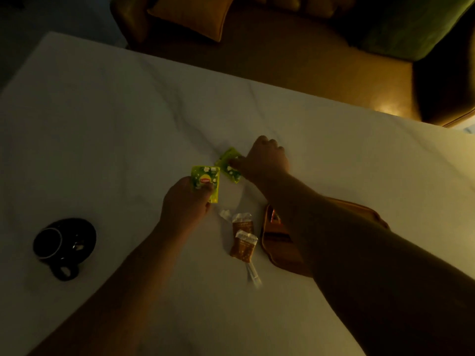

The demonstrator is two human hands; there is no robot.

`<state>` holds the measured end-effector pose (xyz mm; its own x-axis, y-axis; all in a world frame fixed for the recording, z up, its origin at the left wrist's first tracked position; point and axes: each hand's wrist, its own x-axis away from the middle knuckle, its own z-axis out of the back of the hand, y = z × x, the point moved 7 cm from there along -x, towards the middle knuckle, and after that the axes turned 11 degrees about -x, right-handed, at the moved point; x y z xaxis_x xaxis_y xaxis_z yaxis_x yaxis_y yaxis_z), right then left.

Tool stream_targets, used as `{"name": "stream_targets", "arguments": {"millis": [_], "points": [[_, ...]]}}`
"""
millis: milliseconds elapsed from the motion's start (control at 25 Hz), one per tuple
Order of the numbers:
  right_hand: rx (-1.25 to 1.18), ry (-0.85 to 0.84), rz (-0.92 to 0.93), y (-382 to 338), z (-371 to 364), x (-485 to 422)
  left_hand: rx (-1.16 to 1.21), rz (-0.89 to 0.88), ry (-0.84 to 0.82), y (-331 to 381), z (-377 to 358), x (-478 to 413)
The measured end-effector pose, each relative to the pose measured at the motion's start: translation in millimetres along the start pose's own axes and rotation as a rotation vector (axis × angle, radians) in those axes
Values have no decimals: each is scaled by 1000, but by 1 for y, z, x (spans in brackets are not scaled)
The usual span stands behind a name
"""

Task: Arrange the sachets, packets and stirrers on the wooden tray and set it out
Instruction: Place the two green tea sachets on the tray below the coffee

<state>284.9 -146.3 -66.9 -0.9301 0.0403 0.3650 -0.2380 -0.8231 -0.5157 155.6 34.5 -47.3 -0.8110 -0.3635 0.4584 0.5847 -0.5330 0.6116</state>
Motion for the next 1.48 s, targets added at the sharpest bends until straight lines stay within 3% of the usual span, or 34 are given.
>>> {"name": "stream_targets", "arguments": {"millis": [240, 400, 600, 760, 920, 1080, 1240, 1400, 1480], "points": [[184, -188, 64, -19, -27, 5, 6, 50, -1, -15, 15, -5], [-187, -220, 118, -17, -9, 32, 170, 115, -102, -21, 6, 1], [-446, -116, 8, 71, 60, 106, 256, 69, -188, -12, -27, 26], [-390, -86, -174, 164, 88, 162, 251, 106, -347, 4, -85, 67], [-305, -147, -177, 206, 92, 183, 189, 61, -417, 15, -127, 99], [-383, -191, -165, 211, 79, 177, -29, -2, -371, 20, -141, 107], [-253, -280, -29, 193, 63, 168, -506, -257, -158, 31, -134, 109], [-94, -86, 4, 197, 73, 170, -605, -355, 42, 39, -120, 117], [26, 25, 75, 198, 78, 181, -653, -533, 124, 47, -123, 129]]}}
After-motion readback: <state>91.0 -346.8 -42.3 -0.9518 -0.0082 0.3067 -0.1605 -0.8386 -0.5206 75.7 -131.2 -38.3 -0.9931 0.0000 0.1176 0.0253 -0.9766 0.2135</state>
